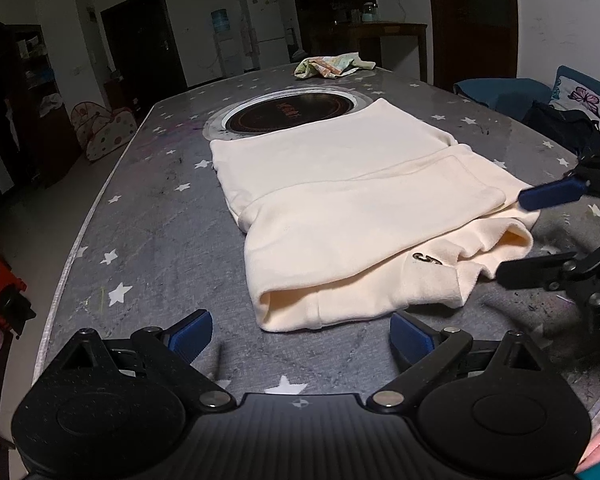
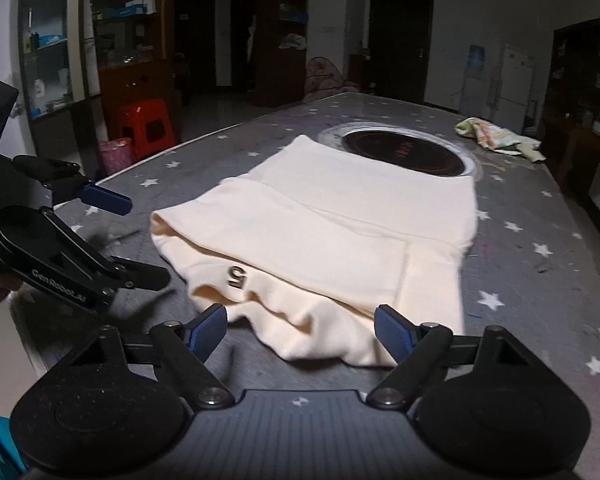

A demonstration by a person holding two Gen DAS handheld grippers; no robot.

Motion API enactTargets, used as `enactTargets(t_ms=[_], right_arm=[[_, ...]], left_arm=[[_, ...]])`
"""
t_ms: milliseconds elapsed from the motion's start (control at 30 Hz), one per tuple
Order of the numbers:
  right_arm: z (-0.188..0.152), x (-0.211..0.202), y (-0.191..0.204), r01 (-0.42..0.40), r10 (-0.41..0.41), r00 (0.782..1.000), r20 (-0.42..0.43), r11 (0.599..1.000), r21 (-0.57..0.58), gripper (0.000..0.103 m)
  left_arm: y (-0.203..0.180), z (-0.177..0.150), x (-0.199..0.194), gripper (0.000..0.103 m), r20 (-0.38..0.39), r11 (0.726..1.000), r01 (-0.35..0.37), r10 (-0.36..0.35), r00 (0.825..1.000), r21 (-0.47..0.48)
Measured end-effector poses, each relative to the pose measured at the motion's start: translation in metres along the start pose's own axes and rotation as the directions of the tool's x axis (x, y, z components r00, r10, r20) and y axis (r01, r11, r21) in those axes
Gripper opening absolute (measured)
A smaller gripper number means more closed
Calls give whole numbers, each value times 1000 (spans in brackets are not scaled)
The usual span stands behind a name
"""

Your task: Fold clothes

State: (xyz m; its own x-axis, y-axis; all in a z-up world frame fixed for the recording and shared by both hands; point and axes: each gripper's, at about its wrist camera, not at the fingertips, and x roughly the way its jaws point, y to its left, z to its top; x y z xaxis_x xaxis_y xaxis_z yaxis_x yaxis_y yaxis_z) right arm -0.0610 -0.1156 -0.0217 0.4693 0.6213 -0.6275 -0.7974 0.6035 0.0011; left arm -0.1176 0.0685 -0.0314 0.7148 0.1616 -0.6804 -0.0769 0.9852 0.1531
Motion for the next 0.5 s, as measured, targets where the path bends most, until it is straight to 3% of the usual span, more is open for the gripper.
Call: enactTargets(t_ms=[133, 500], right_arm=[[0, 12, 4, -32, 33, 999, -28, 999, 8, 70], [-6, 4, 11, -71, 67, 995, -70, 996, -50, 68]], left_arm=[[3, 0, 0, 98, -2, 1000, -5, 5, 1000, -1], [5, 6, -2, 98, 13, 1000, -9, 9, 1000, 7]])
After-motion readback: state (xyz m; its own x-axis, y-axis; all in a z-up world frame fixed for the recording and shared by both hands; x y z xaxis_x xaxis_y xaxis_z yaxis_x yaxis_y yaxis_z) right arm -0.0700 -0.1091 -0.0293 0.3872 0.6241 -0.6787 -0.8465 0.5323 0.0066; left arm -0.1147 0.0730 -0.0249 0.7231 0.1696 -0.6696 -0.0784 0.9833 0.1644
